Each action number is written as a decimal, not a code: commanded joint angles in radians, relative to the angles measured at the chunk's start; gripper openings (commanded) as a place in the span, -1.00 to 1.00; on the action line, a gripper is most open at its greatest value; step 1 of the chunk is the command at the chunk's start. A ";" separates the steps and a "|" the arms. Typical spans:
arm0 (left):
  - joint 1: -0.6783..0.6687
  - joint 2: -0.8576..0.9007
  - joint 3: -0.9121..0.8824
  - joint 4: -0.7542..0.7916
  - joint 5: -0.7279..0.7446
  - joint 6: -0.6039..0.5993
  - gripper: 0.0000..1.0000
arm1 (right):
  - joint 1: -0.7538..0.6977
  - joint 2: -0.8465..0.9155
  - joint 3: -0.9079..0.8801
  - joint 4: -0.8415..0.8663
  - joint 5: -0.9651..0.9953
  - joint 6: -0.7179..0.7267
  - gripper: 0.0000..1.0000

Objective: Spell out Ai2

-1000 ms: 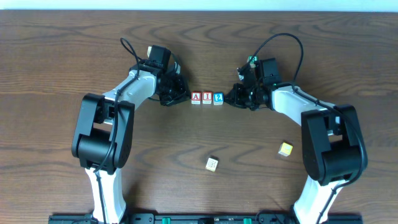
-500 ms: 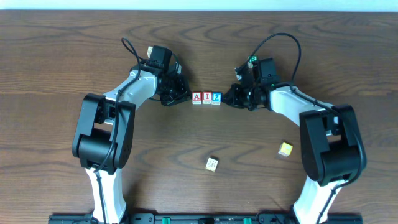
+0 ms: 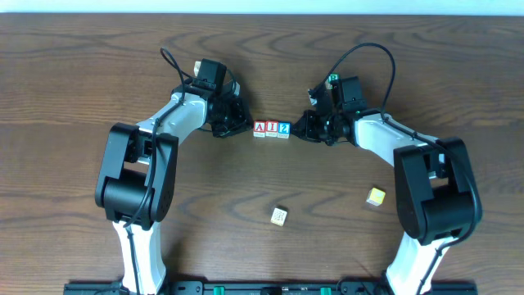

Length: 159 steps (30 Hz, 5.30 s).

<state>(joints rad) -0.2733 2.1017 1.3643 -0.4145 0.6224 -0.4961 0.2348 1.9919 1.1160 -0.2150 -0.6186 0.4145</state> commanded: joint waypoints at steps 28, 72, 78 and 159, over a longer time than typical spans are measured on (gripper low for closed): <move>0.137 -0.867 -0.145 -0.464 -0.269 0.333 -0.88 | -0.064 -0.979 0.136 -0.882 0.408 -0.274 -0.97; 0.153 -1.850 -0.760 -0.375 -0.458 0.640 0.91 | -0.058 -1.793 -0.088 -1.244 0.402 -0.116 0.99; 0.187 -1.964 -1.014 -0.233 -0.431 0.630 0.91 | -0.058 -1.793 -0.088 -1.244 0.402 -0.116 0.99; 0.189 -2.098 -1.206 -0.198 -0.435 0.631 0.91 | -0.159 -1.986 -0.927 -0.629 0.603 -0.498 0.99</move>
<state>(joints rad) -0.0914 0.0101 0.1646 -0.6163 0.1837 0.1139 0.0860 0.0128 0.2016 -0.8433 -0.0105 -0.0700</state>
